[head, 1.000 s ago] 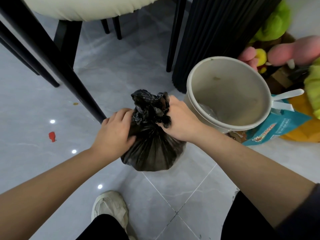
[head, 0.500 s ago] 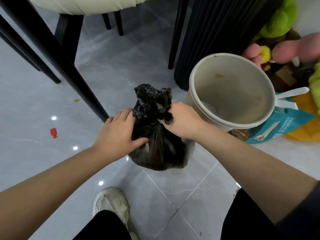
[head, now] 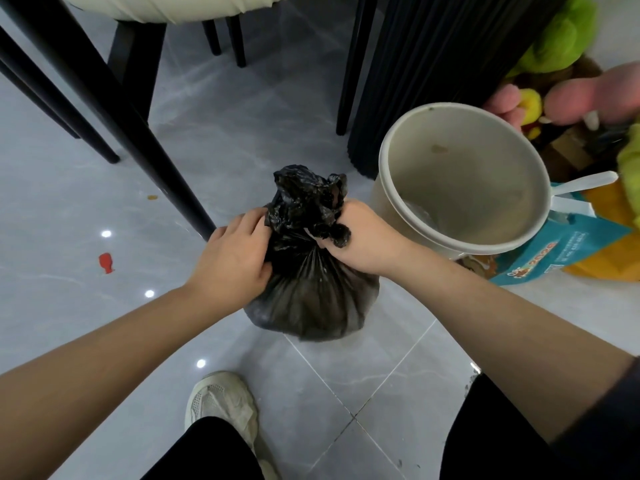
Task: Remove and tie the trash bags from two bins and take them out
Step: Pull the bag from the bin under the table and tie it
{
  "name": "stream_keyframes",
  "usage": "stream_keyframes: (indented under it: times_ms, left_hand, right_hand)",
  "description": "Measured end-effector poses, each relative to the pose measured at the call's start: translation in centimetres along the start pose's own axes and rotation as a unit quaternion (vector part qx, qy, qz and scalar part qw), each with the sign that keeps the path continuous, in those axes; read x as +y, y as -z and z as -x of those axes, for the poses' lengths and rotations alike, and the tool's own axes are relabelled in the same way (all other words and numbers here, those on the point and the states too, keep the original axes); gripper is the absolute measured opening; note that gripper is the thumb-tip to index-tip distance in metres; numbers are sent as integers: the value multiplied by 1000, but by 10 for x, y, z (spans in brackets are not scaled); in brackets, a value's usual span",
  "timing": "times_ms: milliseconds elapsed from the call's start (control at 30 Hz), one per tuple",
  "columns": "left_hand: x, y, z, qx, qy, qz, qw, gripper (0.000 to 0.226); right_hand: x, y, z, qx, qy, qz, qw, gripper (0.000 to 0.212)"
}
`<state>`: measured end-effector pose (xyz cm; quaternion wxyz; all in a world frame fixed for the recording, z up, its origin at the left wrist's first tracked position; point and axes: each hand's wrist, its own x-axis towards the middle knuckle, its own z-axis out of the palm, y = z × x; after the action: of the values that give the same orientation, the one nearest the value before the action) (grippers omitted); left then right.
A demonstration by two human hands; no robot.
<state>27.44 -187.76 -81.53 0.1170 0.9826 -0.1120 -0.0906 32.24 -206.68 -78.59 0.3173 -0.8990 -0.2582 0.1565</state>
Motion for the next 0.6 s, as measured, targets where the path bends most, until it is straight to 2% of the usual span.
stream_keyframes:
  times_ms: [67,233,333,467,533,600]
  left_hand:
    - [-1,2,-2,18,10,17,1000,55]
    - [-1,9,-6,46,1,51,998,48]
    - [-3,12,-5,32,2,80,996,48]
    - [-2,8,-1,-17,-15,76,997,43]
    - [-5,13,2,-15,-52,119,991,42]
    - [-6,24,3,36,-132,148,979,38]
  right_hand:
    - [7,-5,0,6,-6,-33,999,27]
    - [4,-2,4,61,-27,-241,968,23]
    - [6,-3,1,88,-63,-286,952,37]
    - [3,-8,-2,81,-117,-311,940,36]
    - [5,-14,-4,71,-144,-321,933,33]
    - [6,-18,-5,60,-172,-314,932,31]
